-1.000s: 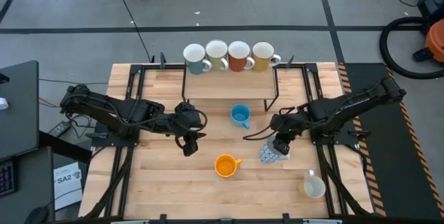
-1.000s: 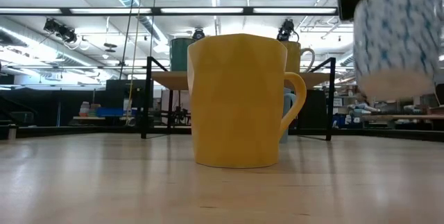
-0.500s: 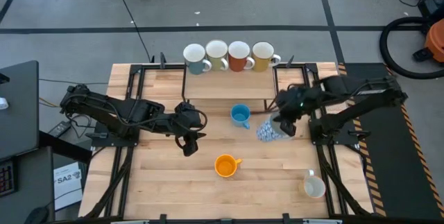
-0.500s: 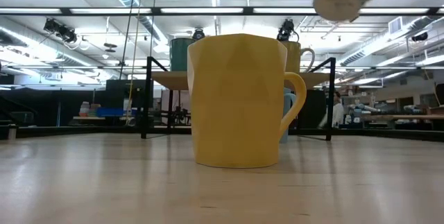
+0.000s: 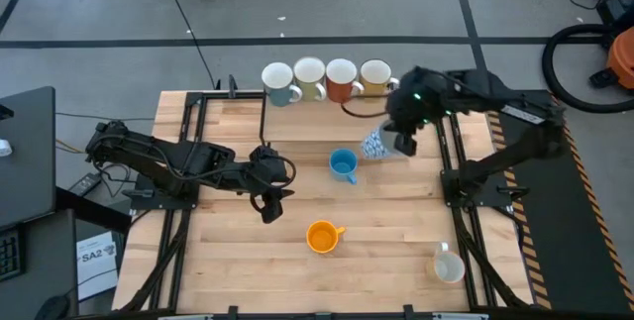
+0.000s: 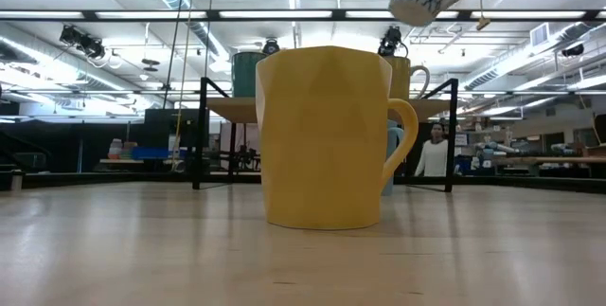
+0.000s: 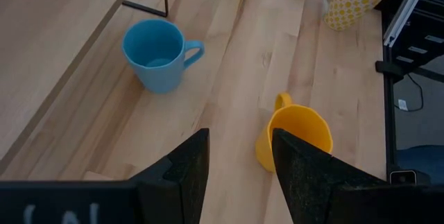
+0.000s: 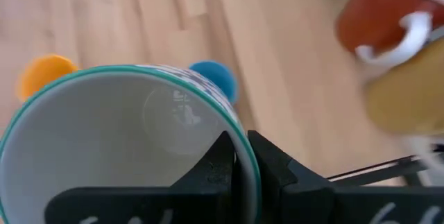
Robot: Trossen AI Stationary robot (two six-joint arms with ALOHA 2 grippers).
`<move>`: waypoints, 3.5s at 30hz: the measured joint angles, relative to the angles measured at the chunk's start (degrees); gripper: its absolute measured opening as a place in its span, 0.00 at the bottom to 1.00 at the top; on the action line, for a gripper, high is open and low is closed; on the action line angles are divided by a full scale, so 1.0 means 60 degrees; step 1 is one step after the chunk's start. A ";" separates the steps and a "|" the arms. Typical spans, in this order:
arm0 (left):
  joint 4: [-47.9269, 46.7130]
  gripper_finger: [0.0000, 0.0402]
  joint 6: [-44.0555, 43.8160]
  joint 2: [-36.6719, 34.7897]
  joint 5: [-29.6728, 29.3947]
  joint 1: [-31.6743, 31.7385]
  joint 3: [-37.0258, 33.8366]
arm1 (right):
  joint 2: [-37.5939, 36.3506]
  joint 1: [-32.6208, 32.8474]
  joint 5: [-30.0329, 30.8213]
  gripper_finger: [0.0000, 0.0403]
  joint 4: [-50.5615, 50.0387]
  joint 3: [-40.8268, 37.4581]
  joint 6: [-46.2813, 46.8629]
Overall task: Place coffee mugs
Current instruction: Put the blue patterned mug on the shelf, then put the yellow patterned mug on the shelf
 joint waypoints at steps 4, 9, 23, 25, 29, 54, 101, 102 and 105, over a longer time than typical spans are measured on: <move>0.0000 0.41 0.0000 0.0000 0.0000 0.0000 0.0000 | 0.0956 -0.0696 0.0186 0.08 -0.0632 0.0828 -0.1099; -0.0002 0.41 0.0000 0.0000 0.0000 0.0000 0.0000 | 0.1790 -0.1489 0.0517 0.08 -0.1057 0.1239 -0.1890; -0.0004 0.41 0.0002 0.0000 0.0000 0.0000 0.0000 | 0.2551 -0.3108 0.0761 0.09 -0.0968 0.1153 -0.2641; -0.0004 0.41 0.0004 0.0000 0.0000 0.0000 0.0000 | 0.2554 -0.3218 0.0758 0.09 -0.0980 0.1127 -0.2641; -0.0004 0.41 0.0004 0.0000 0.0000 0.0000 0.0000 | 0.2554 -0.3305 0.0730 0.09 -0.0937 0.1120 -0.2640; -0.0004 0.41 0.0022 0.0000 0.0000 0.0000 0.0000 | 0.2532 -0.3489 0.0696 0.10 -0.0126 -0.0024 -0.2888; -0.0004 0.41 0.0022 0.0000 0.0000 0.0000 0.0000 | 0.2543 -0.3489 0.0758 0.43 0.0366 -0.0027 -0.2888; -0.0004 0.41 0.0022 0.0000 0.0000 -0.0003 0.0000 | 0.2543 -0.3489 0.0758 0.43 0.0366 -0.0027 -0.2884; -0.0004 0.41 0.0022 0.0000 0.0000 -0.0003 0.0000 | 0.2532 -0.3489 0.0758 0.43 0.0249 0.0078 -0.2874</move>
